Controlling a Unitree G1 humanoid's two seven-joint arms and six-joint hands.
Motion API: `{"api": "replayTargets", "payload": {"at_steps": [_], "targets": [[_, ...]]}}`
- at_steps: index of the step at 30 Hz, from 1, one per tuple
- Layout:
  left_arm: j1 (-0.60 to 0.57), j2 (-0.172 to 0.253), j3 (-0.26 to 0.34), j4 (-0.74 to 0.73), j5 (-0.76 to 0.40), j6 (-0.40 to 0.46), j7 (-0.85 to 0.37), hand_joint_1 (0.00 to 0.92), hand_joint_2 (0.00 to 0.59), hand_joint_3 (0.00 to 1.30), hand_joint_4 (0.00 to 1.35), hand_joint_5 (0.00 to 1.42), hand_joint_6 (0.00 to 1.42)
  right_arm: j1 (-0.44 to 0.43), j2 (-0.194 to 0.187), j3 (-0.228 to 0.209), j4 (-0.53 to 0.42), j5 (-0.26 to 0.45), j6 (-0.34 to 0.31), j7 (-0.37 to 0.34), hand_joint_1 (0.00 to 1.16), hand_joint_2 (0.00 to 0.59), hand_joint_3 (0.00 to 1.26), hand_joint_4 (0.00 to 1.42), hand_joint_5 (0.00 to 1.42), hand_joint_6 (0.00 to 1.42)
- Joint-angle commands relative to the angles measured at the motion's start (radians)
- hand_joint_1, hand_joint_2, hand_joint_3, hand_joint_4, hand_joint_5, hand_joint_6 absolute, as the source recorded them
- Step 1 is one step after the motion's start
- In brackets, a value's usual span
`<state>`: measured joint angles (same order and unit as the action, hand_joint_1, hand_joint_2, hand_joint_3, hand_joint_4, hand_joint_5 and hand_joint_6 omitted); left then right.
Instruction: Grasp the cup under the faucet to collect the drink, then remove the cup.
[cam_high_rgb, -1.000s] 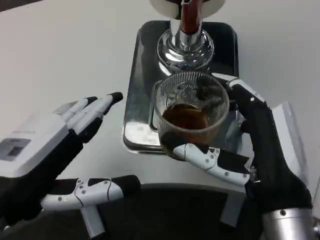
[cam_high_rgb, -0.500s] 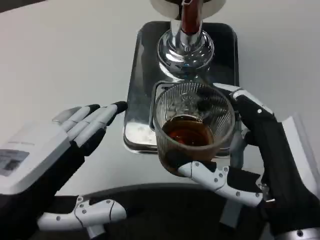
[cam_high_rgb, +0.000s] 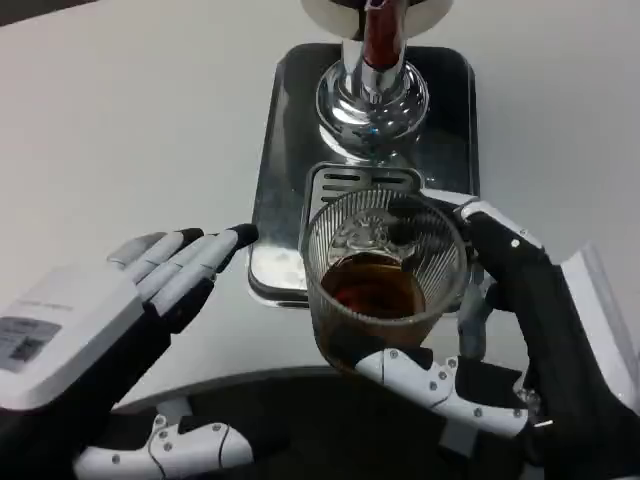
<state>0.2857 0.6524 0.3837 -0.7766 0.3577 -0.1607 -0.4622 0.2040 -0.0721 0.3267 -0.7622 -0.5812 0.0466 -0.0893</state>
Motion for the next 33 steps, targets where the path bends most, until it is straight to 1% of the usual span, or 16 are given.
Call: {"api": "replayTargets", "payload": {"at_steps": [1,26,33], "targets": [[0.025,-0.002,0.016,-0.009,-0.005,-0.018,-0.011,0.0,0.093,0.0,0.0,0.0,0.0,0.023,0.0,0.013,-0.05,0.012,-0.068,0.002,0.81,0.232,0.84,0.94,1.12,1.26],[0.039,-0.002,0.026,-0.021,-0.024,-0.019,-0.023,0.0,0.093,0.0,0.0,0.0,0.0,0.077,-0.017,-0.003,-0.09,0.037,-0.093,0.03,0.81,0.232,0.84,0.96,1.13,1.27],[0.041,-0.003,0.027,-0.019,-0.025,-0.024,-0.023,0.0,0.093,0.0,0.0,0.0,0.0,0.098,-0.018,0.001,-0.101,0.038,-0.1,0.035,0.81,0.232,0.85,0.96,1.15,1.27]]}}
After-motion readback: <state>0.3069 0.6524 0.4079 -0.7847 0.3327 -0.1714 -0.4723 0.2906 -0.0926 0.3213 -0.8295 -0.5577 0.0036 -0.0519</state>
